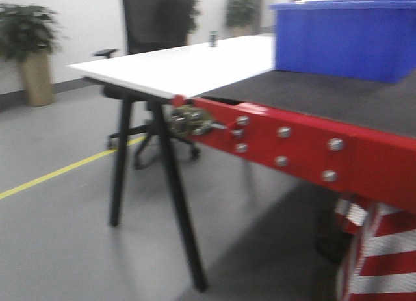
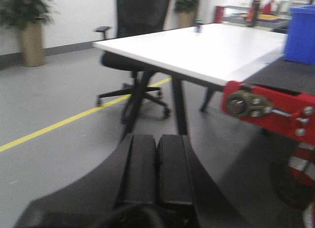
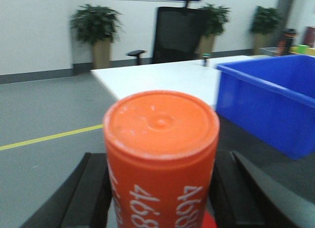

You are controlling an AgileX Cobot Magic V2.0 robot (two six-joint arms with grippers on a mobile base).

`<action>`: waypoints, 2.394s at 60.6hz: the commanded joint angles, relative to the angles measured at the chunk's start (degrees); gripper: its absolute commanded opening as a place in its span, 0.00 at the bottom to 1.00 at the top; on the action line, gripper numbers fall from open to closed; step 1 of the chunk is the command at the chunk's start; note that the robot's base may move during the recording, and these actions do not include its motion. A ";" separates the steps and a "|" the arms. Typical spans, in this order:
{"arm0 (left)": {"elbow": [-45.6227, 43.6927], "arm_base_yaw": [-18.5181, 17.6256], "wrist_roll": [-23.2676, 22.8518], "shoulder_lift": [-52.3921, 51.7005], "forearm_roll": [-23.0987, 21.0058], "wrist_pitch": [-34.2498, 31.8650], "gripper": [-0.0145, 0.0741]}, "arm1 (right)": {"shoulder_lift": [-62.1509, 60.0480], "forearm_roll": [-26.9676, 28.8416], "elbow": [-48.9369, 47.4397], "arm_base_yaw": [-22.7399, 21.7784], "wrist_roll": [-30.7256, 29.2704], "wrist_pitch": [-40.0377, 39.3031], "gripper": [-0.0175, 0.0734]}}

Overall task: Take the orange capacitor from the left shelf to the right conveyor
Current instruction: 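Turn and drive the base up to the dark conveyor table, then lower the held cylinder with the right gripper onto the silver tray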

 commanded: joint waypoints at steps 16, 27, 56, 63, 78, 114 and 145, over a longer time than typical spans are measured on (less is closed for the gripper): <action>-0.20 -0.06 -0.09 -0.55 -0.20 -5.11 0.02 | 0.39 -0.41 -1.66 -0.13 -0.38 -5.10 0.34; -0.20 -0.06 -0.09 -0.55 -0.20 -5.11 0.02 | 0.39 -0.41 -1.66 -0.13 -0.38 -5.10 0.34; -0.20 -0.06 -0.09 -0.55 -0.20 -5.11 0.02 | 0.39 -0.41 -1.66 -0.13 -0.38 -5.10 0.34; -0.20 -0.06 -0.09 -0.55 -0.20 -5.11 0.02 | 0.39 -0.41 -1.66 -0.13 -0.38 -5.10 0.34; -0.20 -0.06 -0.09 -0.55 -0.20 -5.11 0.02 | 0.39 -0.41 -1.66 -0.13 -0.38 -5.10 0.34; -0.20 -0.06 -0.09 -0.55 -0.20 -5.11 0.02 | 0.39 -0.41 -1.66 -0.13 -0.38 -5.10 0.34; -0.20 -0.06 -0.09 -0.55 -0.20 -5.11 0.02 | 25.27 0.37 -8.13 -0.13 -0.38 -18.78 0.34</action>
